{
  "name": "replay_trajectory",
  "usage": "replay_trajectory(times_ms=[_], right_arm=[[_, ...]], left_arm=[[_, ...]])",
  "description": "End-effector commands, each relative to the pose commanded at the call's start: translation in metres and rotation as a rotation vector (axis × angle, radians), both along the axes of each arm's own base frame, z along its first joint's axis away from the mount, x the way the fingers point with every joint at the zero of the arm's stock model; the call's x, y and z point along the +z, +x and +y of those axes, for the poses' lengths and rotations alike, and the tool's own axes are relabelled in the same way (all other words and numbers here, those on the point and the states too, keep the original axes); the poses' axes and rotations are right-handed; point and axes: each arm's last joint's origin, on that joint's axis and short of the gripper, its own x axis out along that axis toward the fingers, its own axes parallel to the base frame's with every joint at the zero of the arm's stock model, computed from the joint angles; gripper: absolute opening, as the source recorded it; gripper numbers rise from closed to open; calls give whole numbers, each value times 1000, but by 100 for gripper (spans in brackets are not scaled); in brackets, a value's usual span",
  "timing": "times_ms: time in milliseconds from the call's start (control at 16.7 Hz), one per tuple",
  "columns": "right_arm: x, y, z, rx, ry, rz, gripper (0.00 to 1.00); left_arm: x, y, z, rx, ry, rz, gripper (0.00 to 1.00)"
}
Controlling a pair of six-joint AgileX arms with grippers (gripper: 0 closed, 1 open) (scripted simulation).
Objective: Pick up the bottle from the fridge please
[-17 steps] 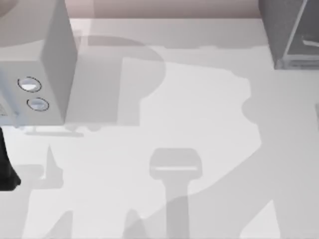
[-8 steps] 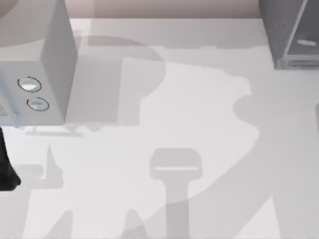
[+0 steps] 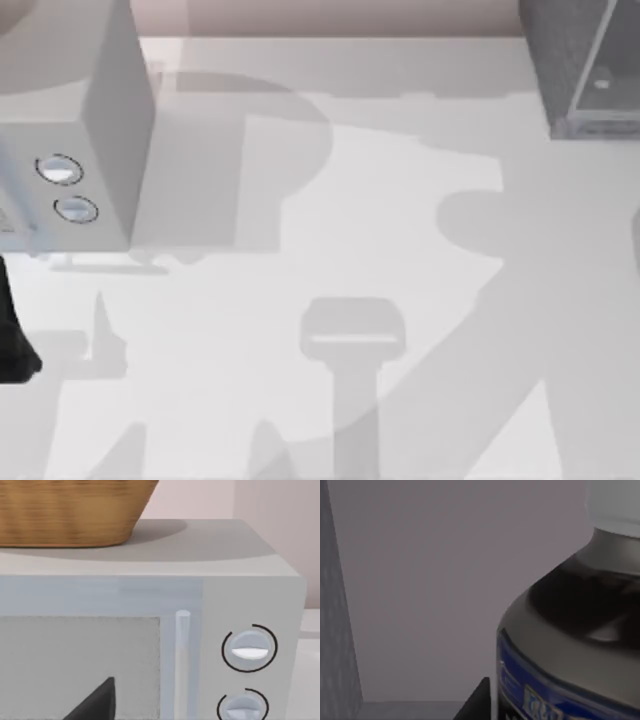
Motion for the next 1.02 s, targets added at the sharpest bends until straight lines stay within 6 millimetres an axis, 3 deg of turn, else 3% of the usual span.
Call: replay_trajectory(times_ms=[240, 720, 1020], right_arm=[[4, -15, -2, -6, -4, -10, 0], [-2, -92, 0, -1, 2, 8, 0], [0, -100, 1, 0, 0, 0, 0]], left_arm=[[0, 0, 0, 0, 0, 0, 100], [0, 0, 0, 0, 0, 0, 100], [0, 0, 0, 0, 0, 0, 100]])
